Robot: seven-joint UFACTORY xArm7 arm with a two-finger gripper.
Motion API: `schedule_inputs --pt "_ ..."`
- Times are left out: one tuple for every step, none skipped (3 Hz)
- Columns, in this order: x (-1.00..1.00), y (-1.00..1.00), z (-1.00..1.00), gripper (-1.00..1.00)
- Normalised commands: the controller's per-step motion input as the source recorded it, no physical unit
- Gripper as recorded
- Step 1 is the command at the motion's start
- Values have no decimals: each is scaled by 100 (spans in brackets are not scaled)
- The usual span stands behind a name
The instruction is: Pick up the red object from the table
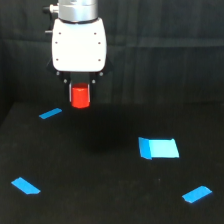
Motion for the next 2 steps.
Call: schedule_inputs --pt "-1 0 12 -100" --pt "0 -2 -3 -100"
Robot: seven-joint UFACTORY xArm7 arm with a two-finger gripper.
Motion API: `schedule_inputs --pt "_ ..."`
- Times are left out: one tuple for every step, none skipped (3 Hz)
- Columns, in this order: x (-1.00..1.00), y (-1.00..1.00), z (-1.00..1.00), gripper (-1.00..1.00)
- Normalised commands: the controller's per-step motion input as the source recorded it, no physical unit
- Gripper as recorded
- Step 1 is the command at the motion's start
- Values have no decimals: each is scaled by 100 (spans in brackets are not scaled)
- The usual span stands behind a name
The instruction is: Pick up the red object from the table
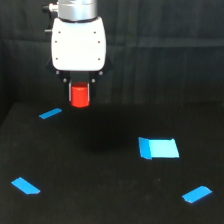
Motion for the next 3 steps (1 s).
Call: schedule_inputs --pt "-8 1 -2 -100" --pt "-1 5 -2 -93" --pt "-3 0 6 -96"
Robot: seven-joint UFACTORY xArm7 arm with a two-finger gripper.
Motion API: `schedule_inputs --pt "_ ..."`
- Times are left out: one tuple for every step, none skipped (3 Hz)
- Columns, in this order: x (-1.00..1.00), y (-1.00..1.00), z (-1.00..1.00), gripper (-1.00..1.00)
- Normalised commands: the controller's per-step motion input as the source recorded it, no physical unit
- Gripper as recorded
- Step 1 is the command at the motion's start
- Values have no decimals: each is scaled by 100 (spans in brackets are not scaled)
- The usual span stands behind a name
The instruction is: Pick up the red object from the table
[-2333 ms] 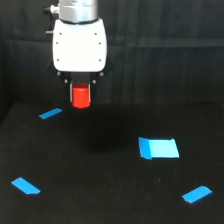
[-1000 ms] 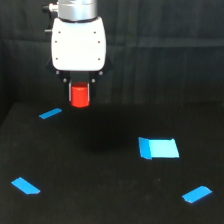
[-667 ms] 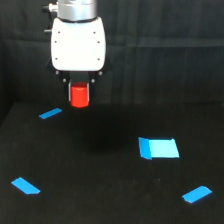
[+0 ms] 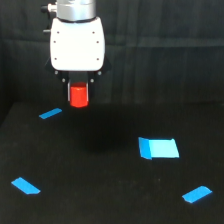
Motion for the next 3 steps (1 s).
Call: schedule_inputs --pt "0 6 8 -99" --pt "-1 1 12 -90" --pt "1 -3 2 -100"
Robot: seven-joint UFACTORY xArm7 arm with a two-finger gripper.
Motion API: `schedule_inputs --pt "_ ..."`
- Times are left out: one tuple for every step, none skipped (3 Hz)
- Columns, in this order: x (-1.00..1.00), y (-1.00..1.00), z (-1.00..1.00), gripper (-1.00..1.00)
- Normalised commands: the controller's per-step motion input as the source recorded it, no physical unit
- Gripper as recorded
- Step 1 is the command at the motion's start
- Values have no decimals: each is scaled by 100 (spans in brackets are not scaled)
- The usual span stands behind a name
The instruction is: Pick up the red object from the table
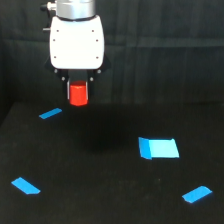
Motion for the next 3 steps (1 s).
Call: schedule_inputs --pt "2 -6 -3 -100" --pt "-6 5 -4 -100" --pt "7 -4 4 -99"
